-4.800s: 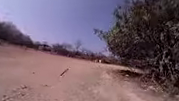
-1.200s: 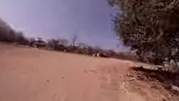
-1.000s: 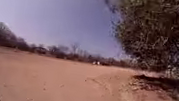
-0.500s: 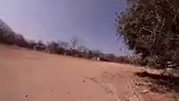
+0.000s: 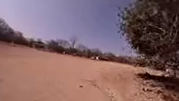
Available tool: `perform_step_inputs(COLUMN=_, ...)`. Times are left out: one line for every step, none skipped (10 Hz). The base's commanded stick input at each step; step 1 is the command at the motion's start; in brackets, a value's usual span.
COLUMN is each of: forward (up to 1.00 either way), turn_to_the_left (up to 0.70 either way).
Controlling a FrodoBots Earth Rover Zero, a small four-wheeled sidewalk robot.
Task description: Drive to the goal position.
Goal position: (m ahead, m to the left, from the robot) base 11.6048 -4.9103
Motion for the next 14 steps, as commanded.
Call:
perform_step_inputs(forward=1.0, turn_to_the_left=0.0)
perform_step_inputs(forward=1.0, turn_to_the_left=0.0)
perform_step_inputs(forward=1.0, turn_to_the_left=0.0)
perform_step_inputs(forward=1.0, turn_to_the_left=0.0)
perform_step_inputs(forward=1.0, turn_to_the_left=0.0)
perform_step_inputs(forward=1.0, turn_to_the_left=0.0)
perform_step_inputs(forward=1.0, turn_to_the_left=0.0)
perform_step_inputs(forward=1.0, turn_to_the_left=0.0)
perform_step_inputs(forward=1.0, turn_to_the_left=0.0)
perform_step_inputs(forward=1.0, turn_to_the_left=0.0)
perform_step_inputs(forward=1.0, turn_to_the_left=0.0)
perform_step_inputs(forward=1.0, turn_to_the_left=0.0)
perform_step_inputs(forward=1.0, turn_to_the_left=0.0)
perform_step_inputs(forward=1.0, turn_to_the_left=0.0)
